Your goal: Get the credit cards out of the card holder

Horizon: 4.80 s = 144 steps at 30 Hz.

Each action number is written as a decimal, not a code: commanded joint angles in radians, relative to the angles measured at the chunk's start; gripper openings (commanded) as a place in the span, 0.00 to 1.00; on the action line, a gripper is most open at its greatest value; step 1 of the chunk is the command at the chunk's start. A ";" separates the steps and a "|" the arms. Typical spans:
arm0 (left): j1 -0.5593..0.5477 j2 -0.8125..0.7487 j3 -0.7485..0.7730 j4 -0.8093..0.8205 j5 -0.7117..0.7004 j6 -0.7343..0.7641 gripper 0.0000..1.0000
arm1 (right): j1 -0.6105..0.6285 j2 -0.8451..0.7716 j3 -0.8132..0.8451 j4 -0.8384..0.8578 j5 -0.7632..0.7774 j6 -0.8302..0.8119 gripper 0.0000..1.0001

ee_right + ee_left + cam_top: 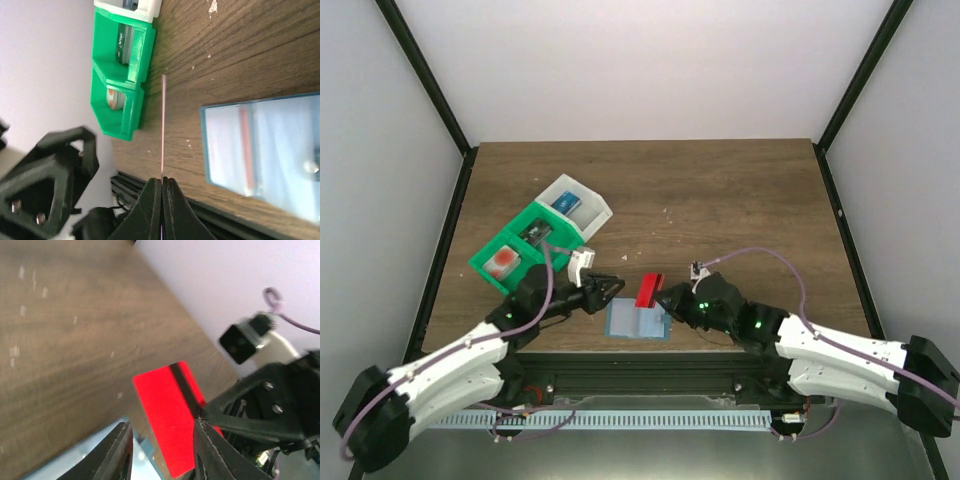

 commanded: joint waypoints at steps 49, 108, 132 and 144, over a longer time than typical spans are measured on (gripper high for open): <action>-0.029 -0.255 0.000 -0.024 0.136 0.741 0.34 | -0.007 0.080 0.299 -0.067 -0.118 0.714 0.00; 0.502 -0.278 0.288 -0.695 -0.796 -0.265 0.00 | -0.008 -0.191 -0.016 -0.090 -0.033 0.472 1.00; 0.731 -0.182 0.147 -0.540 -0.708 -0.246 0.00 | -0.007 -0.271 -0.011 -0.144 0.012 0.448 1.00; 0.731 -0.078 0.114 -0.420 -0.713 -0.214 0.00 | -0.007 -0.262 0.014 -0.158 0.026 0.438 1.00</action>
